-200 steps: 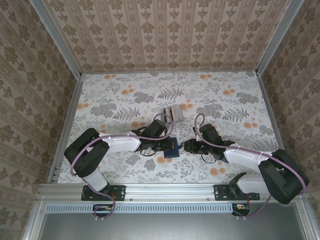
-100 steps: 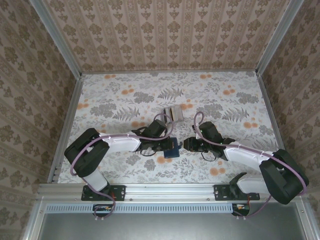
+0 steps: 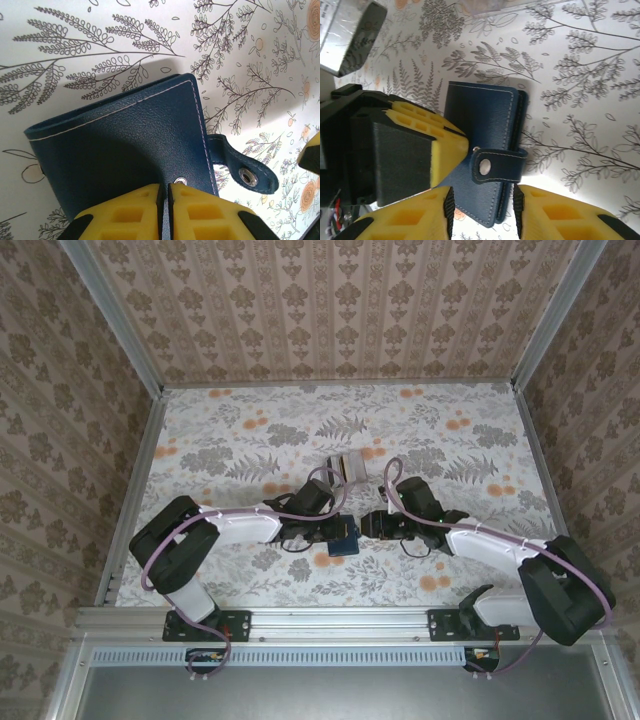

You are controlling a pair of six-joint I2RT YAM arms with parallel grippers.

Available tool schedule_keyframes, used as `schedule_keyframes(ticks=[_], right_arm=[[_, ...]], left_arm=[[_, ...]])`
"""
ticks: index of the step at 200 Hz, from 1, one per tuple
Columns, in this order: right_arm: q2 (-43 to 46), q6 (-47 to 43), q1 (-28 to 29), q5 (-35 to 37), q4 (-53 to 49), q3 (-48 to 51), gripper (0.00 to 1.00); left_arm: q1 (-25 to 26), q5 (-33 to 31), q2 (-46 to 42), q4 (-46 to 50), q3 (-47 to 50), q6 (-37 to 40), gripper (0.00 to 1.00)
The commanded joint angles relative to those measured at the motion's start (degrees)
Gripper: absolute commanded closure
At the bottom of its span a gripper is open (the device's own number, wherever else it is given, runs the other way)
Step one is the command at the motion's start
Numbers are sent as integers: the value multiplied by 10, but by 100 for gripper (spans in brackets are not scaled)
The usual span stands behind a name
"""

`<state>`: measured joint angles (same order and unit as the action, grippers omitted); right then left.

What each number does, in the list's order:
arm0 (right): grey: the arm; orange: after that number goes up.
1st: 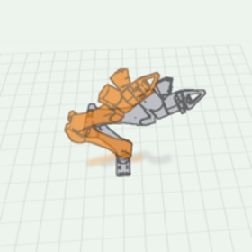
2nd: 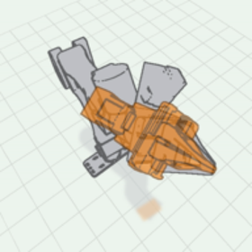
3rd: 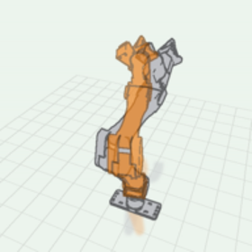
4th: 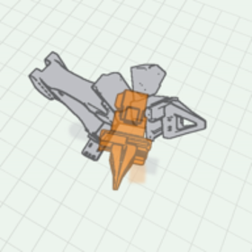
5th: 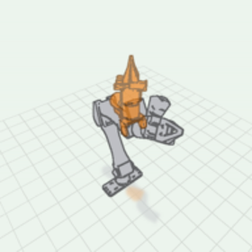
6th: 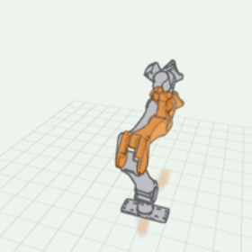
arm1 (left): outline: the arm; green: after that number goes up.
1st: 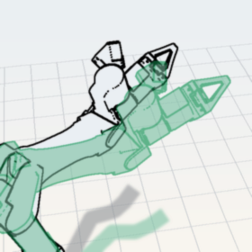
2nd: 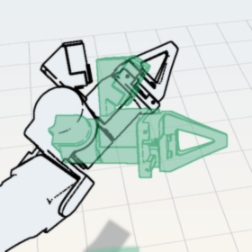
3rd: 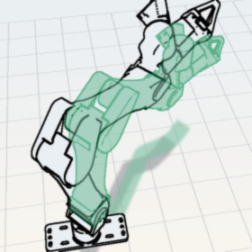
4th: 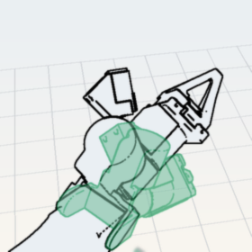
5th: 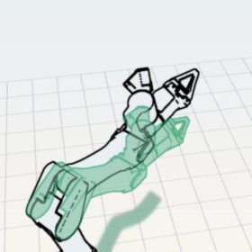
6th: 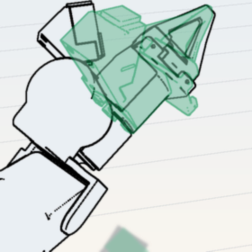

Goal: Put the credit cards into the card holder

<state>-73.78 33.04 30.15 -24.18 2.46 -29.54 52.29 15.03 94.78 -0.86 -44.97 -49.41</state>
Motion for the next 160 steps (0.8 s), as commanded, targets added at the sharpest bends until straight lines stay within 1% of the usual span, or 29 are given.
schedule_keyframes(ticks=[1,41,48,81,91,128,160], right_arm=[[-21,-8,0,-32,5,-21,60],[-55,-4,23,-25,10,-47,61],[-75,-4,26,-21,11,-50,61],[-95,-2,33,-4,16,-56,63],[-99,-2,34,0,16,-57,65],[-95,-3,36,21,8,-55,80],[-77,-4,36,24,3,-54,79]], left_arm=[[-4,-4,16,8,9,8,86],[-4,4,22,1,8,4,85],[-4,4,22,0,9,3,86],[-5,8,24,-6,13,-1,86],[-6,9,23,-7,13,-2,85],[-7,11,23,-8,13,-2,86],[-9,12,22,-5,14,-2,85]])
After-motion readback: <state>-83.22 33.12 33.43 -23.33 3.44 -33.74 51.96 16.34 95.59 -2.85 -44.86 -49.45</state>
